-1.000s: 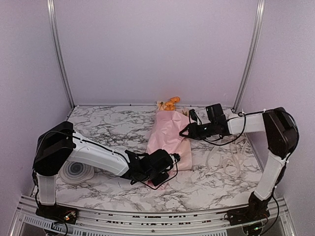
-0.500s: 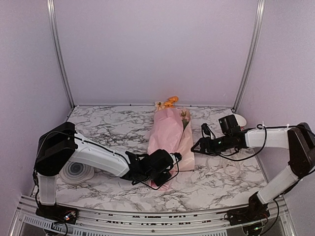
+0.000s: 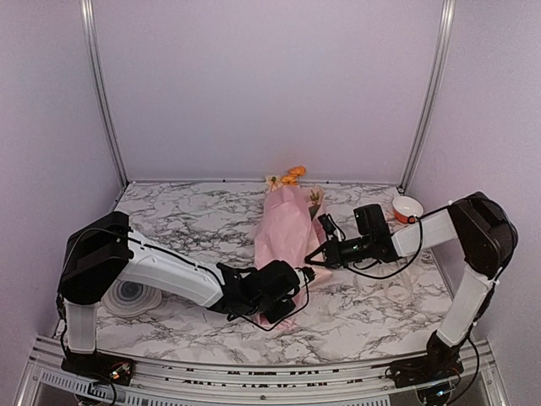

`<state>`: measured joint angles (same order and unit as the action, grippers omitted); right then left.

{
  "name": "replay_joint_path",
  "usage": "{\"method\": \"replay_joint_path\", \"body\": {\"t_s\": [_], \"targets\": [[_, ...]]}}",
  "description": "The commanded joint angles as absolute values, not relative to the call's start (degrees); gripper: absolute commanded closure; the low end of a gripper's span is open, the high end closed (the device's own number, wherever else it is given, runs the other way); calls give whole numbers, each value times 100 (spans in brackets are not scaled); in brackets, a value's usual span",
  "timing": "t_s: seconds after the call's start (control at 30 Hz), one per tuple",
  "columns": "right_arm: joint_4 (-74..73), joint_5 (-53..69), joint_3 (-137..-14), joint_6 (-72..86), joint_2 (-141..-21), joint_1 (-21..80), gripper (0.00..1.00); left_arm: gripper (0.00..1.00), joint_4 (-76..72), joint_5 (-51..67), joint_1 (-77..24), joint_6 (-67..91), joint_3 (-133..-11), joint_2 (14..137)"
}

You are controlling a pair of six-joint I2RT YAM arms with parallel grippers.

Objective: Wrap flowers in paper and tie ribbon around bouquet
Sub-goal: Adjust the two-thirds folded wrapping paper at the center of the board.

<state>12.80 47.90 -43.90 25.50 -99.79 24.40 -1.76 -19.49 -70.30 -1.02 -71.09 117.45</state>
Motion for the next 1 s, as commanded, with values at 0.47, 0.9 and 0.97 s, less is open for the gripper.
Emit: {"method": "replay_joint_path", "body": {"t_s": [0.47, 0.9, 0.97], "targets": [[4160, 4719, -5955, 4432, -12141, 3190, 100, 100, 1276, -2508, -7460, -1028, -7845, 11995], [2560, 4235, -5725, 3477, -11819, 3141, 74, 100, 1491, -1723, -7358, -1477, -8262, 12776], [2162, 4118, -5632, 3209, -11462, 3085, 65, 100, 1574, -1590, -7348, -1440, -8281, 12844]]}}
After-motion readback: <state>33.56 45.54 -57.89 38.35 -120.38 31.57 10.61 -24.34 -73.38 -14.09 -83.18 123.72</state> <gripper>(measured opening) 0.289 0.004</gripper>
